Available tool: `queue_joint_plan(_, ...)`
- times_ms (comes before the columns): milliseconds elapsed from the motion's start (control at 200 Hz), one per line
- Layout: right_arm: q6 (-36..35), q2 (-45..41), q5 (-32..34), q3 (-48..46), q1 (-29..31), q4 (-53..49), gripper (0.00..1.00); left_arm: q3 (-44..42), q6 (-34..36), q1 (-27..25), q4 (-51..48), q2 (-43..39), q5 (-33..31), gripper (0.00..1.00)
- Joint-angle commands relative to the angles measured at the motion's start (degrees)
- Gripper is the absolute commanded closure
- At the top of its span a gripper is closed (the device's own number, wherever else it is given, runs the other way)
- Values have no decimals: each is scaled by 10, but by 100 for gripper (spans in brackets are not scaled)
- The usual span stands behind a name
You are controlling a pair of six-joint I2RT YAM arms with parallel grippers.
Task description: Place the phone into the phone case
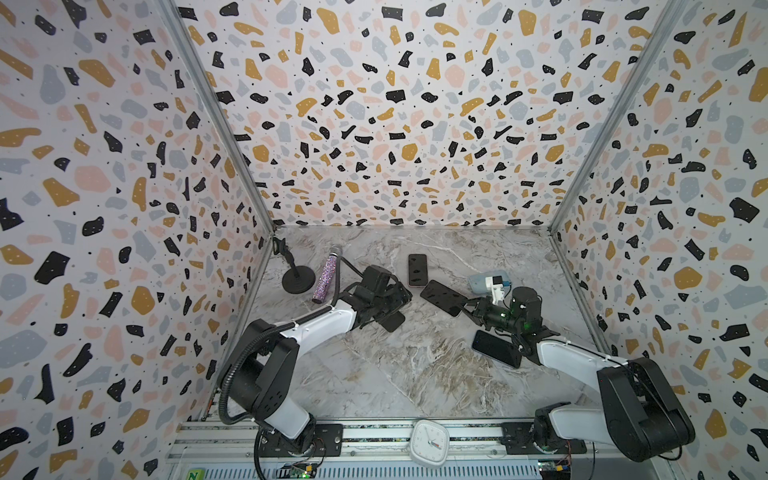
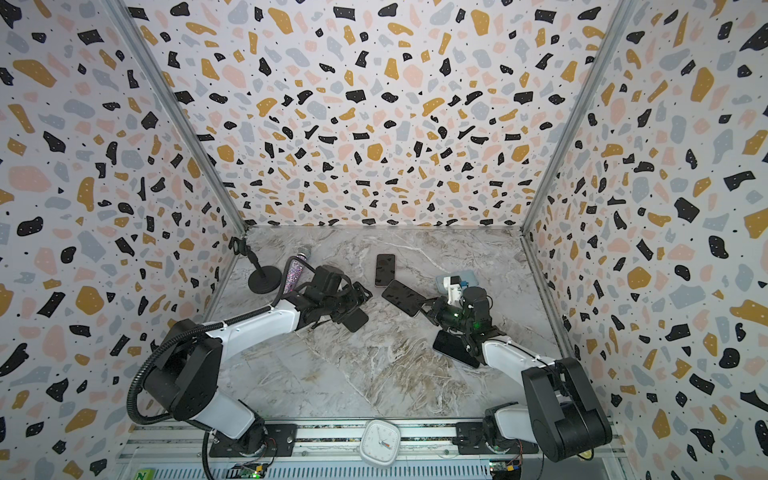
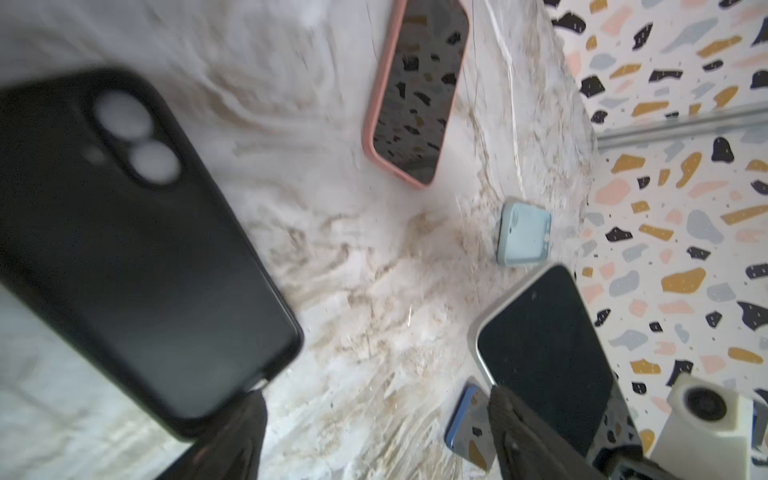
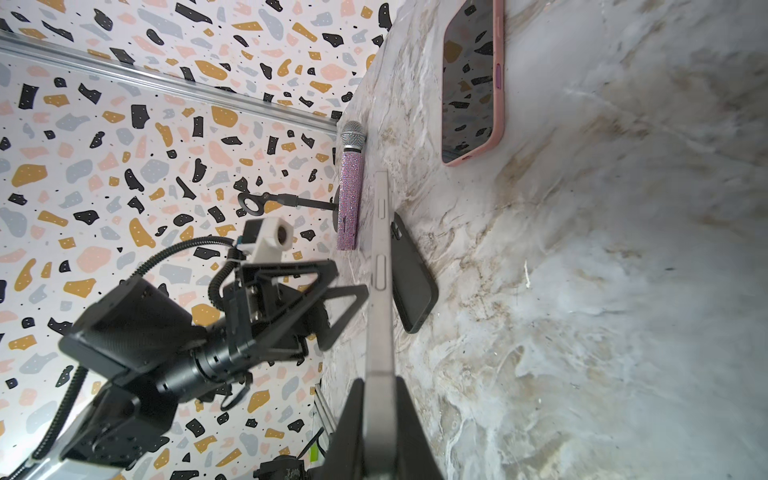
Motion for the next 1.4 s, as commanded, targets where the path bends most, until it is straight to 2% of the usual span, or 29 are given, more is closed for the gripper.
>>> queue_joint_plan(0,-21,-5,-13,14,0,13,98,80,137,39,-80,22,-55,15)
queue_joint_plan(85,-26,2,-12,22,1,11,98,157,215,55,-151,76,-112,14)
queue_joint_plan(230,-40,12,-1,40,14,-5,98,258,273,65,-216,174,-210,14)
queue_joint_plan(360,-50,19,10,51,32,-15,98,301,287,66,-222,243,-205,15)
queue_joint_plan(536,-60,32,12,57,52,-20,98,316,294,66,-225,296,-190,16)
queue_joint_plan(746,-71,44,16,65,63,-27,98,286,292,66,-220,293,-185,20)
queue_joint_plan(1006,-77,54,15,68,69,-25,97,192,264,63,-182,242,-149,28)
queue_joint_plan(1397,-93,47,5,57,72,-42,98,58,212,44,-123,157,-86,27)
